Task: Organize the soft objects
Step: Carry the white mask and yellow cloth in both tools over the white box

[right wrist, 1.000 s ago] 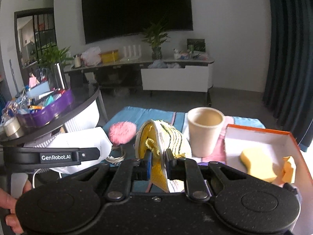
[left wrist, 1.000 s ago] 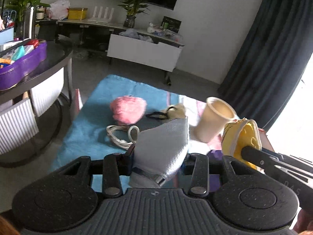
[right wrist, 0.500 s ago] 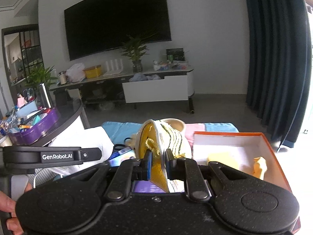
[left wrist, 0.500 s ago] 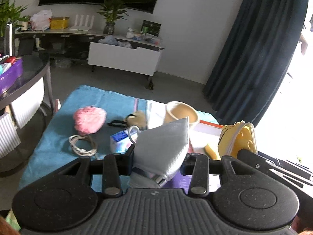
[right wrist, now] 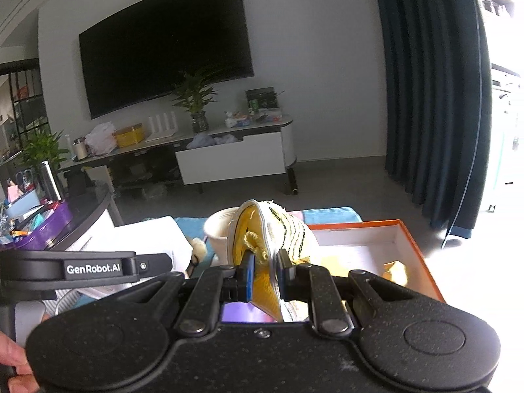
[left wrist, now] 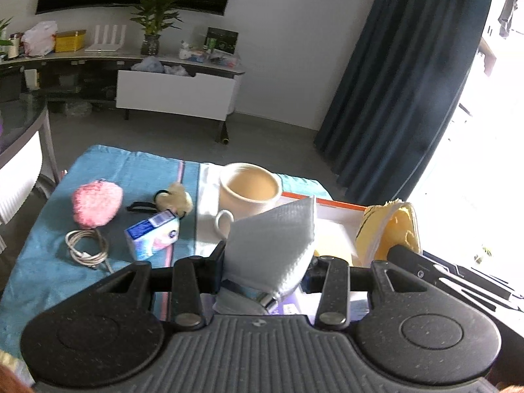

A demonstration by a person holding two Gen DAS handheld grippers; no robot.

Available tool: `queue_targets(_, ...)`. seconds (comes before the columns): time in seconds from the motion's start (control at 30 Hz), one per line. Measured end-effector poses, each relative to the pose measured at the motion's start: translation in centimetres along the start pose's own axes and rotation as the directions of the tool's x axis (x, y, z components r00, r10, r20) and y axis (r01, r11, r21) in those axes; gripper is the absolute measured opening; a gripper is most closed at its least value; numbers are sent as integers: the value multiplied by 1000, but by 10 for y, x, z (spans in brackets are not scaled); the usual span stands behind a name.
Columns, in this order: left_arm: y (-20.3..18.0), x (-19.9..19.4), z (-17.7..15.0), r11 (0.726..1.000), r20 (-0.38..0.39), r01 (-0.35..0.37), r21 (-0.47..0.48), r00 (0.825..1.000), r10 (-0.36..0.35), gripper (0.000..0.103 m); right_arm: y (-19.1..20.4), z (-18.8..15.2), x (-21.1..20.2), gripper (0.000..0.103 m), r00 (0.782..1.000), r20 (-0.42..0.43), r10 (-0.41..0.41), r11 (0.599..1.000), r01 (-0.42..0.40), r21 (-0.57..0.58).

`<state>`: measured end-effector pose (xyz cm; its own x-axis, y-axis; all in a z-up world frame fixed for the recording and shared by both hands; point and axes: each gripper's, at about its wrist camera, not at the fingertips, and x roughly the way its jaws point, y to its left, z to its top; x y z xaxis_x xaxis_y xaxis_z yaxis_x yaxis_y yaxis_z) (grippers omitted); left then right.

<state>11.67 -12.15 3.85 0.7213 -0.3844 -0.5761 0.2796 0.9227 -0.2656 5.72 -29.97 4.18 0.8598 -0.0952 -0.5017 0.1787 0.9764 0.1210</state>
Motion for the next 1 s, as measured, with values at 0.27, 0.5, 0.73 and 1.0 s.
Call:
queue_targets(0.27, -26, 11, 3, 999, -8, 33, 40, 999, -33, 43, -26, 3, -3, 18, 999, 16, -44, 999, 44, 25)
queue_targets(0.5, -43, 22, 5, 997, -19, 50, 58, 999, -49, 43, -49, 1, -4, 18, 997, 19, -72, 996, 72, 48)
queue_targets(0.73, -61, 34, 4, 995, -37, 66, 75, 997, -63, 43, -65, 1, -2, 18, 995, 17, -94, 994, 93, 64)
queue_targets(1.0, -77, 51, 2, 993, -70, 81, 92, 995, -74, 43, -81, -1, 0, 18, 993, 7, -118, 990, 117, 83)
